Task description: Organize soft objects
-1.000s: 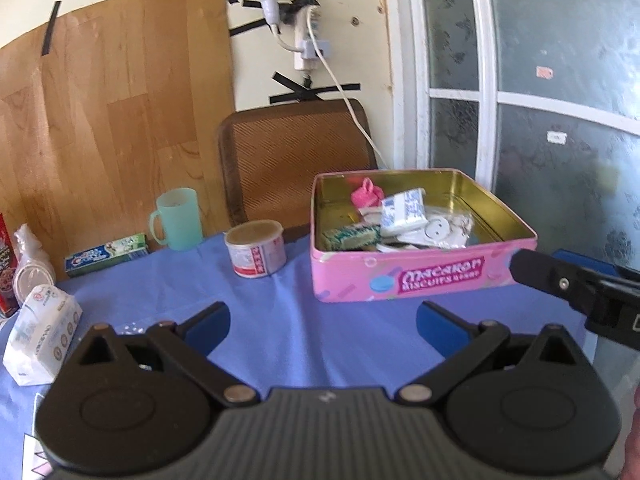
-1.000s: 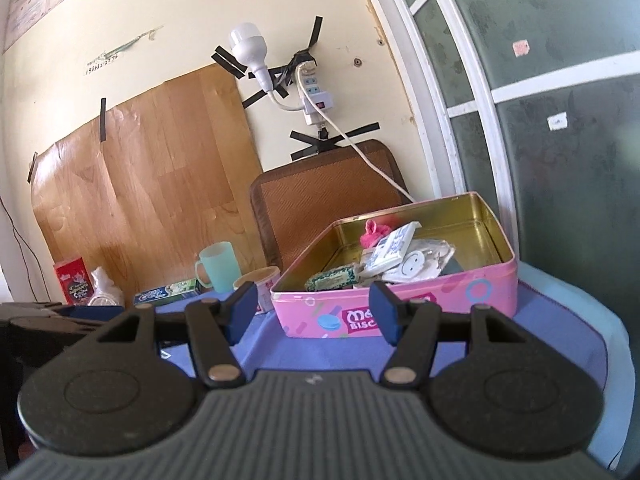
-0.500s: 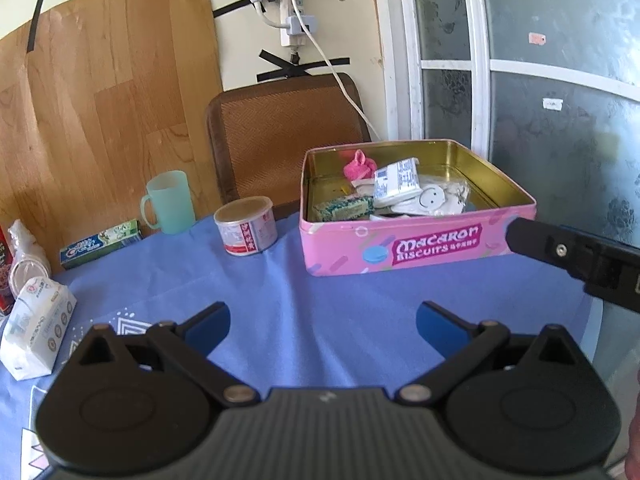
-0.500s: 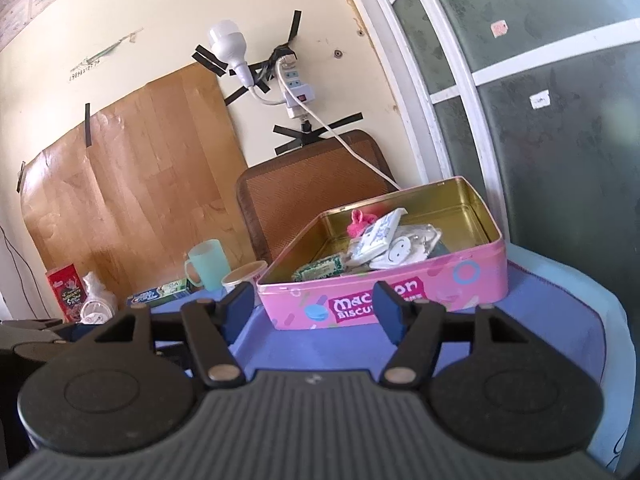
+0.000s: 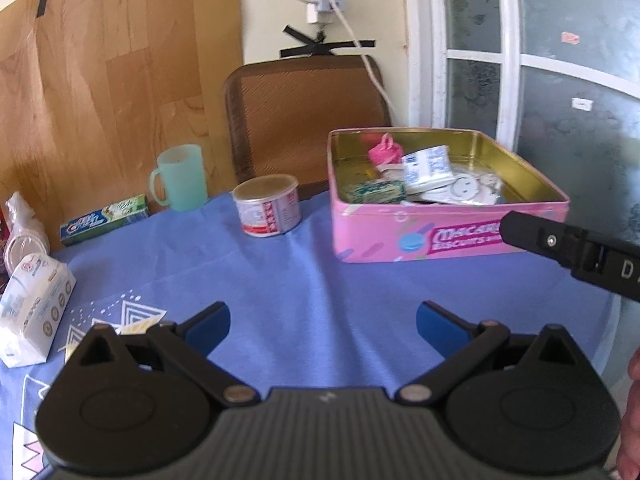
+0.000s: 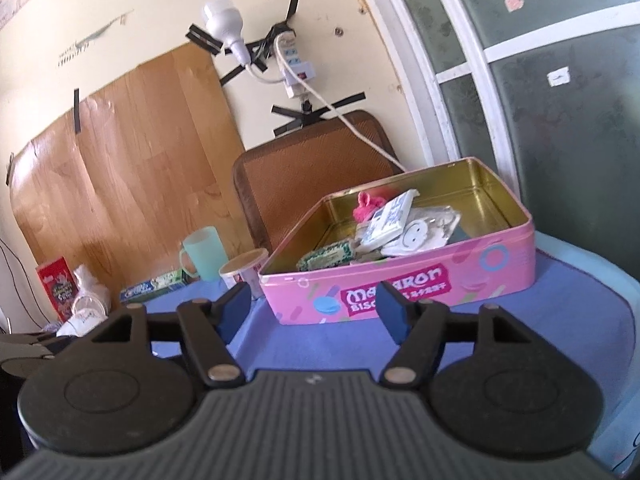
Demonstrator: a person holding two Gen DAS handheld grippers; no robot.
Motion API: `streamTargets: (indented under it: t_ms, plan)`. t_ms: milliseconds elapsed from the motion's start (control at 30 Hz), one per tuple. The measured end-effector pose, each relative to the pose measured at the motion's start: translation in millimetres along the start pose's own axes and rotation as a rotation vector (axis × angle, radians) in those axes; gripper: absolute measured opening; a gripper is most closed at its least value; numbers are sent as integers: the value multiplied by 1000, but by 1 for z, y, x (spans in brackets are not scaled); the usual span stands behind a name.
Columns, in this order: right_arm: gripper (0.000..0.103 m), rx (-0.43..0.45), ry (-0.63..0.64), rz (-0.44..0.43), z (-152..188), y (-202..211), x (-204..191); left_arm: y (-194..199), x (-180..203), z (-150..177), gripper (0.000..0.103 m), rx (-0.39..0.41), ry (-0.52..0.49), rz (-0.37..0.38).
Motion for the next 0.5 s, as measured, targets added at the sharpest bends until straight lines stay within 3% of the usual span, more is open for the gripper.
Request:
streamTargets:
  t_ms: [500]
  plan:
    - [73,-74,0,-19,7,-42,-2,-32,-26,8,103,-34,56,-28]
Point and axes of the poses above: each gripper's, at about its wrist camera, not at the fingertips, and y roughly against the way its jaws point, x to its right, z to its underside, the point moved 5 cm from there along -y, roughly the way its jaws point, and after that the axes turned 10 degrees about -z, right-handed, at the moved point
